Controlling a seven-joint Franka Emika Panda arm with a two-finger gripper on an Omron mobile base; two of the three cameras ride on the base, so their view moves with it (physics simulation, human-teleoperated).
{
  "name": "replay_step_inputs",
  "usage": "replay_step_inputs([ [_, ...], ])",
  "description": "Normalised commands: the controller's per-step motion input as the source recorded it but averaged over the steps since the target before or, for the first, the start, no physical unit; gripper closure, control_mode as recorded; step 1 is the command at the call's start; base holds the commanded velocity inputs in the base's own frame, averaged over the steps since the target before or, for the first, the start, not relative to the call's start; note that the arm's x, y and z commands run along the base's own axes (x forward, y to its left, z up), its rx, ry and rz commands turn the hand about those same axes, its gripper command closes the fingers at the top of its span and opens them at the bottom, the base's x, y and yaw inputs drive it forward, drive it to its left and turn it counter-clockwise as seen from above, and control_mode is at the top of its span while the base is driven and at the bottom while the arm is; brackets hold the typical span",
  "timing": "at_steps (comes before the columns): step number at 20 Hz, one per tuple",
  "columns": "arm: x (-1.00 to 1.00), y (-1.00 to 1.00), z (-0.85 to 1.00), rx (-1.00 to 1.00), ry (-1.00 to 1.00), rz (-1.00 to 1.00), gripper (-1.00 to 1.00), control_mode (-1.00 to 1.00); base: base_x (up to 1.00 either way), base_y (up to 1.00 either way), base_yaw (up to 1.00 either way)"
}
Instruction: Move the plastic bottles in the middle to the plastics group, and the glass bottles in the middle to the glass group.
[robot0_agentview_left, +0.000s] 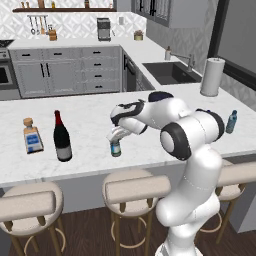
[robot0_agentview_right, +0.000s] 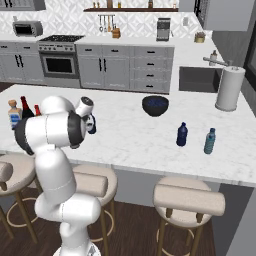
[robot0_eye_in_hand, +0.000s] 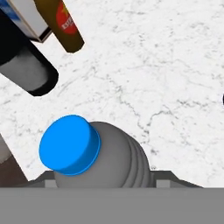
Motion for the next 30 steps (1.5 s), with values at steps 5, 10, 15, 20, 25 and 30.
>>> replay_step_inputs([
  [5, 0.00, 0.02, -0.23, 0.09, 0.00, 0.12, 1.00, -1.00, 0.00, 0.00, 0.00],
  [10, -0.15, -0.21, 0.06, 0.01, -0.01, 0.09, 1.00, -1.00, 0.00, 0.00, 0.00],
  [15, -0.24, -0.55, 0.32, -0.05, -0.08, -0.07, 1.00, -1.00, 0.00, 0.00, 0.00],
  [20, -0.10, -0.74, 0.33, 0.00, -0.10, -0.29, 1.00, -1.00, 0.00, 0.00, 0.00],
  [25, 0.00, -0.76, 0.22, 0.00, -0.01, -0.37, 1.00, -1.00, 0.00, 0.00, 0.00],
  [30, 0.00, -0.76, 0.26, 0.00, 0.00, -0.42, 1.00, -1.00, 0.00, 0.00, 0.00],
])
